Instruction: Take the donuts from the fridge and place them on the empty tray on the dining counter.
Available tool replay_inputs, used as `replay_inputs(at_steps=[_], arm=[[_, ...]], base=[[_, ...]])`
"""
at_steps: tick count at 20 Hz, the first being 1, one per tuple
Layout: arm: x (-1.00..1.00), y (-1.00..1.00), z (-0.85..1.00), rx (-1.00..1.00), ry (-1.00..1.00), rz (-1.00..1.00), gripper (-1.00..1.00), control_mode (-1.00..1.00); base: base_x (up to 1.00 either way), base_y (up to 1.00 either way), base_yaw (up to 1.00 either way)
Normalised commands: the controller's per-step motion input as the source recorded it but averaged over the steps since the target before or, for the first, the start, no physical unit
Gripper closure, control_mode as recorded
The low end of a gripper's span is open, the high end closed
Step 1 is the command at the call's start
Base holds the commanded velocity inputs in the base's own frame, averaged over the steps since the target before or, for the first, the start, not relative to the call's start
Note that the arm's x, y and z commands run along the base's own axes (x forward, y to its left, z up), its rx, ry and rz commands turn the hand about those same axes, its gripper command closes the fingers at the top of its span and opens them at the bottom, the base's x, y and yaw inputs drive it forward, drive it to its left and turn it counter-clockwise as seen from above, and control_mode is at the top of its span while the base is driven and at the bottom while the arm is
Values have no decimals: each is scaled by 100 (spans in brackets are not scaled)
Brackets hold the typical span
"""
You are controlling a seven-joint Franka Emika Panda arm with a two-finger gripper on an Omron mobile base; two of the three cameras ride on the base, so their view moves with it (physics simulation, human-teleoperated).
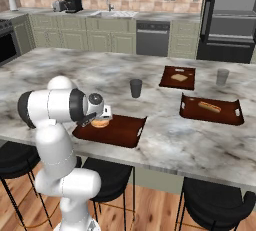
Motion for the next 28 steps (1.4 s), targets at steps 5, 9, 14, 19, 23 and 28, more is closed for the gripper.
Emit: replay_inputs(at_steps=[5, 9, 14, 19, 23, 28], arm=[[-2, -2, 20, 0, 4, 0, -100, -100], [0, 0, 15, -2, 10, -2, -100, -100], [22, 0, 1, -13, 15, -1, -100, -100], [83, 5, 8, -1, 24, 0, -100, -100], [34, 1, 1, 0, 13, -1, -100, -100], [-36, 1, -17, 0, 0, -1, -100, -100]], base=[[0, 0, 0], [0, 0, 0], [0, 0, 0], [0, 0, 0], [0, 0, 0], [0, 0, 0]])
